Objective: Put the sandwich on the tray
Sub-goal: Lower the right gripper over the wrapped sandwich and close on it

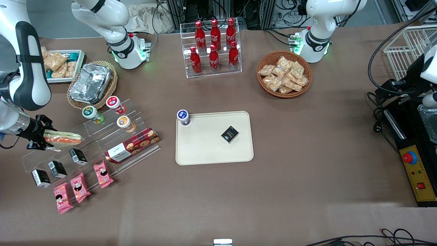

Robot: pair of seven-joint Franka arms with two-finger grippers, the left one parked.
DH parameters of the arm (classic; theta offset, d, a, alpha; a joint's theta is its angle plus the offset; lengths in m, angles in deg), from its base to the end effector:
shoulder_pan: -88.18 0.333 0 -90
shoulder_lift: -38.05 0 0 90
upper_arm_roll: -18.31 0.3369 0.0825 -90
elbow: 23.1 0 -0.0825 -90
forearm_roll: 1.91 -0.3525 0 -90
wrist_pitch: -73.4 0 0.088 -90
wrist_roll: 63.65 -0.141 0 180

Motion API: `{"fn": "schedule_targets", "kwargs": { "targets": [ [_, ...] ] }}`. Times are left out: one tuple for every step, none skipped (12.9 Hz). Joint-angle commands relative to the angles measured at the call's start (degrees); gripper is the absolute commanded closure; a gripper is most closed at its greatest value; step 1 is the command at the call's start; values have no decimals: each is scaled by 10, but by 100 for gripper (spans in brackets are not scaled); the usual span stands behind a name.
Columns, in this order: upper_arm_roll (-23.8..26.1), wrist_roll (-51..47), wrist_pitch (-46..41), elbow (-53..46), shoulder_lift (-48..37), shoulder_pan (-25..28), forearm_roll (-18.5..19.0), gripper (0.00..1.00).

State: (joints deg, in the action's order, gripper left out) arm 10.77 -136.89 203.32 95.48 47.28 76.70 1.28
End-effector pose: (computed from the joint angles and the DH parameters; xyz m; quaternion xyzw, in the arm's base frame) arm 0.5268 -0.1829 0.3646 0.7058 -0.7075 0.0315 0.0200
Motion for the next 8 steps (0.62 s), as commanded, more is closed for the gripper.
{"fn": "schedule_targets", "kwargs": {
  "targets": [
    [5,29,21,22,-11,-8,13,53],
    [5,38,23,20,-11,-8,12,56],
    [6,45,24,17,-13,-7,12,72],
    [7,61,23,6,-18,-6,12,77],
    [8,83,21,-8,-18,-3,11,84],
    [9,94,20,-25,-17,-2,9,86],
    [10,95,20,-40,-16,-2,7,86],
    [11,104,19,-55,-16,-2,6,86]
  ]
}}
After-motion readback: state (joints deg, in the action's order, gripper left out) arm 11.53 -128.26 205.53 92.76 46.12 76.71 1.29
